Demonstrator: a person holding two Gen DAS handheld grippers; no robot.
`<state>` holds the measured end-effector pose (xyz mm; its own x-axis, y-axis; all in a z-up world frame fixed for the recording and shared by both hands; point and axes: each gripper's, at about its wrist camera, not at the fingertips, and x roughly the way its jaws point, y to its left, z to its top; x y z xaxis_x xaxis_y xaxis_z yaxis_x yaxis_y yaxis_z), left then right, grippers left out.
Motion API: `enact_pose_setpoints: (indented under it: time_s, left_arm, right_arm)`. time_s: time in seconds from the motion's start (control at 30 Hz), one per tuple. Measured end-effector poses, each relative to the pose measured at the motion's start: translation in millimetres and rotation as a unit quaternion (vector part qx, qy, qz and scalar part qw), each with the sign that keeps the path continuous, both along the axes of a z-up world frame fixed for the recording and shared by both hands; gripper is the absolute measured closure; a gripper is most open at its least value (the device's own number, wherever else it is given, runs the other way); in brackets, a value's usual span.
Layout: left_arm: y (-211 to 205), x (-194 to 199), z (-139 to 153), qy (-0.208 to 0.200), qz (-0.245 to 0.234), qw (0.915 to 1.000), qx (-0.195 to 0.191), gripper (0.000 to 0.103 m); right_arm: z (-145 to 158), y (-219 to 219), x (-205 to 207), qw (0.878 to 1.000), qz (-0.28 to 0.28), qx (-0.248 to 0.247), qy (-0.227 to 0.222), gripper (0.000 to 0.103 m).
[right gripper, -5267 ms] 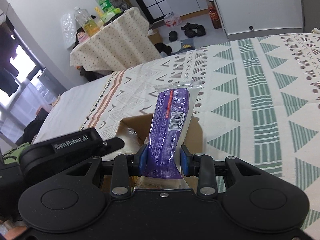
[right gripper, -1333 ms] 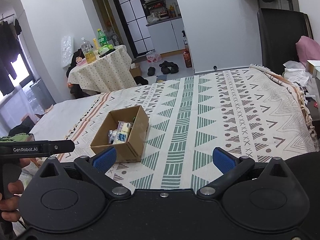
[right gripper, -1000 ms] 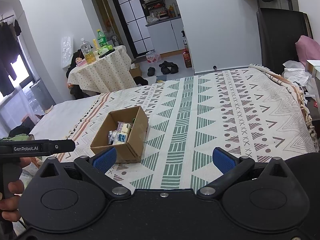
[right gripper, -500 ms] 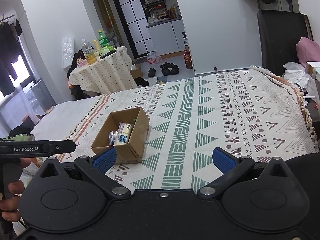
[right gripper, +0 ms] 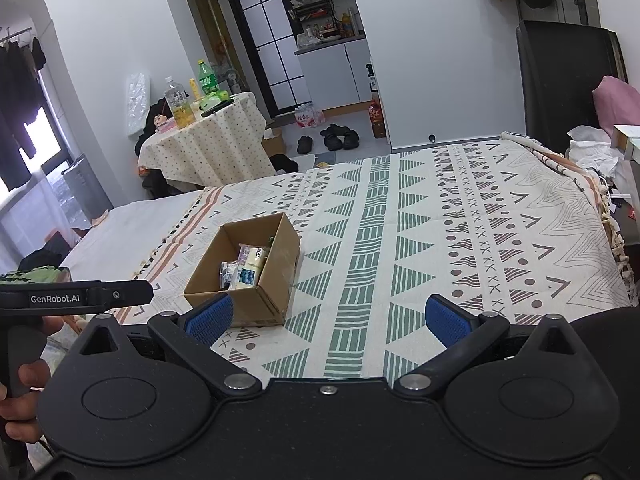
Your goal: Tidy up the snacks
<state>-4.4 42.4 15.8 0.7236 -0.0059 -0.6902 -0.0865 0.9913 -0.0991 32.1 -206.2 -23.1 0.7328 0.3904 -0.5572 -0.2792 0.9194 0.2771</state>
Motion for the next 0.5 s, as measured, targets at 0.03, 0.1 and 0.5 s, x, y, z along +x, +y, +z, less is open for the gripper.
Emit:
enact_pose_setpoints:
  time_s: [0.03,0.1,0.5]
  left_arm:
    - [-0.3,-0.4,0.1,-0.001,-0.001,1.0000,0.002,0.000]
    - [-0.9,-0.7,0.4,-0.002,-0.001,1.0000,0.003,0.000]
    - [-3.3,0.1,-4.7,0.002,-0.013,0.9998,0.014,0.000]
  right_arm:
    - [0.0,-0.1,0.2,1.000,0.000,0.000,0.001,0.000]
    - [0.1,0.3,0.2,1.000,0.001,-0.002,0.003,0.000]
    - [-0.4,1.5,1.1,1.000,0.005,-0.004,0.006,0.000]
